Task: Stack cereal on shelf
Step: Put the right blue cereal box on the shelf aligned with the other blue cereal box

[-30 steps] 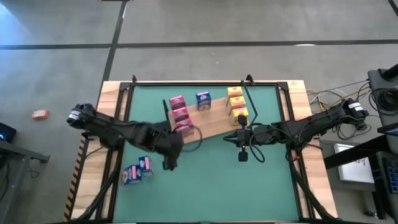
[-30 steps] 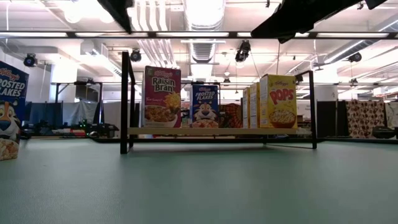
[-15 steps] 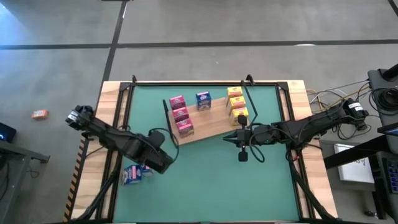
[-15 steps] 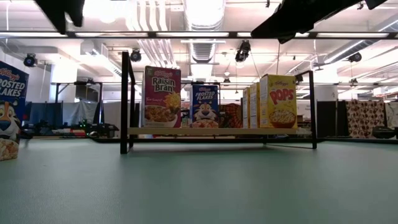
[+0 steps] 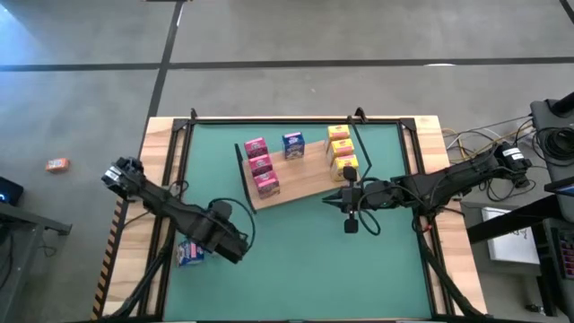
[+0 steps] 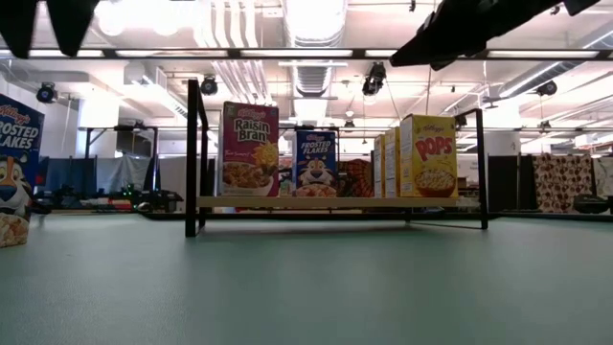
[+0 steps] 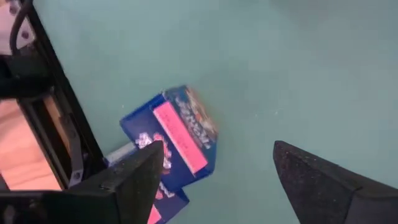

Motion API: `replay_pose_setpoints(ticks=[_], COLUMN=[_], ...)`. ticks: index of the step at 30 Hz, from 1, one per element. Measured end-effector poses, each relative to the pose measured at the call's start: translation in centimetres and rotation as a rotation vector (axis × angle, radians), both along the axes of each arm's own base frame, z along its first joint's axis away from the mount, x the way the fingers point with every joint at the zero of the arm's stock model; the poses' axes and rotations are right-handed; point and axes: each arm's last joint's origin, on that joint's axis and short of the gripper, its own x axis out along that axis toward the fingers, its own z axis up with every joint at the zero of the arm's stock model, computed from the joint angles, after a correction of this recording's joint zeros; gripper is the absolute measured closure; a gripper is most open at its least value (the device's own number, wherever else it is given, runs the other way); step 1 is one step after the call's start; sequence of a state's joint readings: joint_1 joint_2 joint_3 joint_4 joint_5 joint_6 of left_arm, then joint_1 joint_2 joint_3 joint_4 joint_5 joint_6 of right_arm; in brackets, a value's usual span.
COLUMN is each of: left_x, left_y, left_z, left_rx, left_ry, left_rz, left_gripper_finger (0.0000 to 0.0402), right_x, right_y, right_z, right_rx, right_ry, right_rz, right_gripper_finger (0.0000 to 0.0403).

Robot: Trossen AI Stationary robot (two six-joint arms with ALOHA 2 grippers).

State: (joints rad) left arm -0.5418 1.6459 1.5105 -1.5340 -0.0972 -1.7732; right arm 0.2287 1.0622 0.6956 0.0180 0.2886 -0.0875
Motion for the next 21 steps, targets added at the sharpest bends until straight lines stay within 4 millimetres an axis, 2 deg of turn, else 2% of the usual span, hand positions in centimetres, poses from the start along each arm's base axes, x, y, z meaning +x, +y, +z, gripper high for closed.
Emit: replay_pose_setpoints(ticks=[5,9,21], left_x=[-1.2,-1.8,-2.3], left_y=[-1.1,-1.3,-1.3], left_z=[0.0,-0.2,-2.7], left_rx=[0.034,0.061,0.085], left_ry=[0.013,-0.008,0.034], left_rz=[0.063,0.115,0.146], left_gripper_finger=[0.0106,0.0106,0.0106], right_x=[-0.1,-0.1,-0.1], right_y=[0.0,0.0,0.0], right_z=[-0.2,-0.2,-0.3], right_rx=[-0.007,-0.008,-0.005], right_ry=[0.022,0.026,0.028], right_rz=[0.001,0.001,0.0], right_gripper_finger=[0.039,0.039,0.039])
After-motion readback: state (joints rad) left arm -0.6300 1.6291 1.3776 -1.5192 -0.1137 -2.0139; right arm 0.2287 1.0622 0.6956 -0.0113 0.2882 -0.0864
